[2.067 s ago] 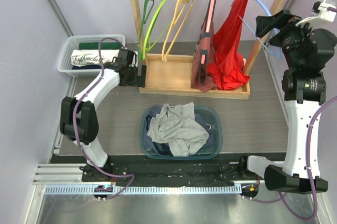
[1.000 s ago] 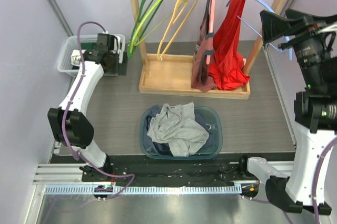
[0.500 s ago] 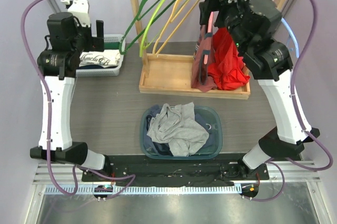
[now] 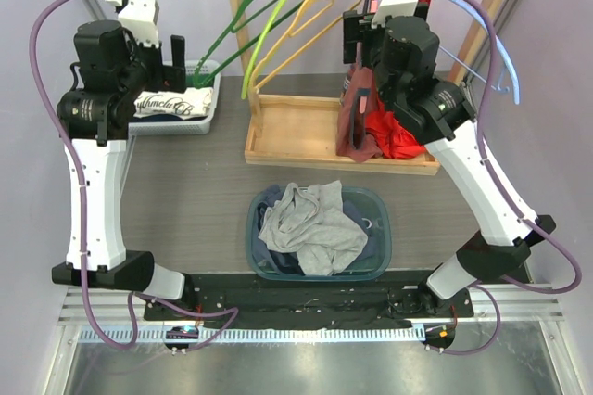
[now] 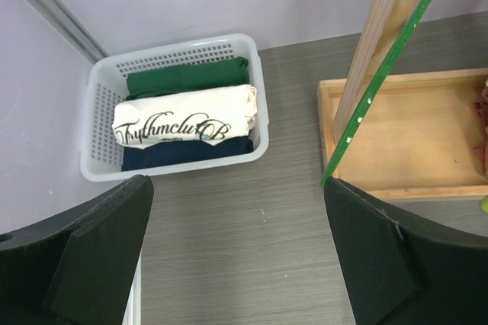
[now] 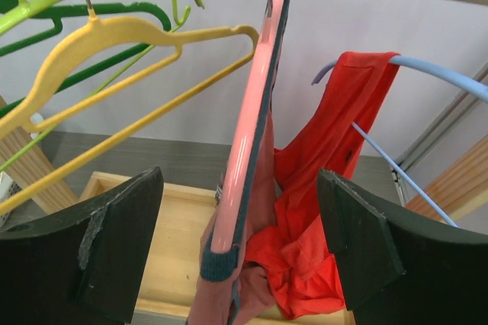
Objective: Remove the tank top from the hanger
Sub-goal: Pick up the hanger from the clothesline.
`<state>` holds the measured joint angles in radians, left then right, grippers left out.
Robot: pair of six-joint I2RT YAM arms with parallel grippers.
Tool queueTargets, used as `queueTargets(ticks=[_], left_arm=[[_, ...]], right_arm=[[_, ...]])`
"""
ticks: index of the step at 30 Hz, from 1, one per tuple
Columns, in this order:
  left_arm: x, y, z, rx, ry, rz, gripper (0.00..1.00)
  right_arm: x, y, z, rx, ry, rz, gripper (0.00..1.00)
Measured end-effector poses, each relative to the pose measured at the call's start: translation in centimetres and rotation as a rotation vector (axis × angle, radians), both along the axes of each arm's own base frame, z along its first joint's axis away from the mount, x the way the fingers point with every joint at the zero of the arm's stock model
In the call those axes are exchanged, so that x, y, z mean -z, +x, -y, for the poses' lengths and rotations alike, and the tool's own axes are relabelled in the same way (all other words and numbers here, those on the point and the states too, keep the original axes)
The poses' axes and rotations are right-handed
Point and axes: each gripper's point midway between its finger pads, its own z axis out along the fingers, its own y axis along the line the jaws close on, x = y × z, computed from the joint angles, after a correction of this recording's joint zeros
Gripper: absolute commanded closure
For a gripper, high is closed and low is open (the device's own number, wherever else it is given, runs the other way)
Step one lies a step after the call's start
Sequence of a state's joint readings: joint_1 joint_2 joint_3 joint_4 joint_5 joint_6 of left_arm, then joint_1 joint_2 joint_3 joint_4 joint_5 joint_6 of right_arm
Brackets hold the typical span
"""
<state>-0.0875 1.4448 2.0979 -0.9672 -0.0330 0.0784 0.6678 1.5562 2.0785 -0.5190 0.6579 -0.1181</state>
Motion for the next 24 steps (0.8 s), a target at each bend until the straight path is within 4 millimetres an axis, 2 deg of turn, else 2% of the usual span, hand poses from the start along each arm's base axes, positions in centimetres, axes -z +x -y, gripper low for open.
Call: queueTargets(ticks=[5,10,13,14,16,17,18,20,24], left_arm=[[0.3,-0.2,0.6,0.022,-0.025,-0.014,0.0],[0.0,-0.4,1.0,0.042,-0.041,-0.011,0.0],[-0.5,-0.6,1.1,0.046,-0.043,-0.001,0.0],[-0.7,-0.7,1.1,0.049,-0.043,0.003,0.0],[-0.9,-0.8,1.2,0.052,-0.045,0.009,0.0],[-1.1,-0.9,1.2,0.052,-0.045,0.011,0.0],[-1.2,-0.9,1.2,0.052,-0.046,0.014,0.0],[-1.3,-0.9,1.2,0.053,-0.045,0.016,0.0],[-1.1,-1.0,1.2,0.052,-0.045,0.01,0.0]], right_arm=[[2.1,0.9,-0.7,-0.005,0.002,-0.033,0.16],[4.5,2.3,-0.8,-0.007,0.029,-0.076,0.31],[6.2,3.0,-0.2,0.004,0.046,-0.111,0.44],[6.7,3.3,-0.1,0.005,0.05,-0.122,0.54],[7.4,3.6,0.3,0.006,0.064,-0.137,0.67],[7.6,3.7,0.2,-0.003,0.072,-0.143,0.79],[7.8,3.8,0.2,-0.004,0.077,-0.146,0.83],[8.0,3.9,0.2,-0.002,0.092,-0.15,0.93],[7.9,4.1,0.0,-0.017,0.101,-0.144,0.99]])
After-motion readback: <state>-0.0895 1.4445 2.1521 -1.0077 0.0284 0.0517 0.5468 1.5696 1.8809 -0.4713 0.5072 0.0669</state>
